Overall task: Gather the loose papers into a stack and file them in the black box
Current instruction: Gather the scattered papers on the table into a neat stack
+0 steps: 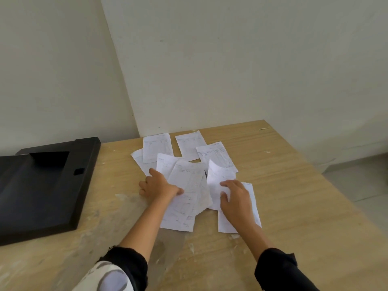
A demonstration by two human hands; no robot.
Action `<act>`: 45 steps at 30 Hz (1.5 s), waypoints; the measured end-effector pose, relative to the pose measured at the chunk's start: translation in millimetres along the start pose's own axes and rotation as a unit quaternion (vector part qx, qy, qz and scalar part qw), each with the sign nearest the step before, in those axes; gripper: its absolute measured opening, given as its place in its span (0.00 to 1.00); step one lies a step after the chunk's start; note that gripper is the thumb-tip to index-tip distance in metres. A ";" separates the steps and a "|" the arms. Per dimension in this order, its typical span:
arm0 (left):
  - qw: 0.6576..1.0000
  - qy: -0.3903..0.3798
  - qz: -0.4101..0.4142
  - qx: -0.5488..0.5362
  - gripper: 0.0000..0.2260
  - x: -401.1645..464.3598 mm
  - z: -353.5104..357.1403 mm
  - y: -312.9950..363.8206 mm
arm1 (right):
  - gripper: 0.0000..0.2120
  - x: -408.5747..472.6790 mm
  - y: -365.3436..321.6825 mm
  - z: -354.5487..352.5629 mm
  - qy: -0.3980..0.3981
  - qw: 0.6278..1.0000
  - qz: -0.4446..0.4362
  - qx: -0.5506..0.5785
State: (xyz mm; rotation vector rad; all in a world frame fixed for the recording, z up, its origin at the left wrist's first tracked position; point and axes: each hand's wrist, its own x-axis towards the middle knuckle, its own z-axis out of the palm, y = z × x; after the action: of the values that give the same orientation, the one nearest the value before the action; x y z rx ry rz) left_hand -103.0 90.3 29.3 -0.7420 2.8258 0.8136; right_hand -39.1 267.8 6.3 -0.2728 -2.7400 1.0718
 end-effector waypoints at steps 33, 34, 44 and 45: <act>0.927 -0.002 0.079 -0.366 0.12 -7.8 -22.8 -33.8 | 0.19 9.9 -46.6 -32.1 -0.044 0.962 0.175 0.207; 0.923 -0.008 0.084 -0.376 0.12 -7.5 -23.6 -32.7 | 0.21 15.0 -51.7 -32.3 -0.043 0.952 0.172 0.251; 0.894 -0.125 0.101 -0.418 0.14 7.4 -27.1 -12.8 | 0.22 53.0 -58.8 16.4 -0.108 0.966 0.163 0.170; 0.893 -0.130 0.102 -0.418 0.14 10.1 -25.2 -11.6 | 0.23 54.9 -58.1 18.7 -0.094 0.975 0.152 0.131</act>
State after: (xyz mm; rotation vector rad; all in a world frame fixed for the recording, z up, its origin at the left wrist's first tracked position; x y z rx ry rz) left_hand -105.4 64.2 42.9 -0.3404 2.2579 2.0384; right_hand -102.5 226.7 38.4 -0.5937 -2.7310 1.5960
